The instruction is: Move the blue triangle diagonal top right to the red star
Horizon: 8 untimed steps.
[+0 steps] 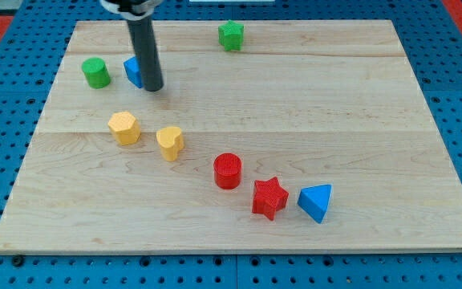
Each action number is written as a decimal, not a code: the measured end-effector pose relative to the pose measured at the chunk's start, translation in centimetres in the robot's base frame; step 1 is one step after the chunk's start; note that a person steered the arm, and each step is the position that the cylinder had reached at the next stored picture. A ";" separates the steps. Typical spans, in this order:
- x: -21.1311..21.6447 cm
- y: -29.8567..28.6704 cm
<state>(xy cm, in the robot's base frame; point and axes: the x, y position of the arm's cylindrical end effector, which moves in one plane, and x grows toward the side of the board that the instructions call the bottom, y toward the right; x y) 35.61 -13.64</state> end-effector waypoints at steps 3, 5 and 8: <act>-6.8 -0.7; -8.8 6.0; 5.6 26.9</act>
<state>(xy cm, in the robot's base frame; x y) 41.22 13.21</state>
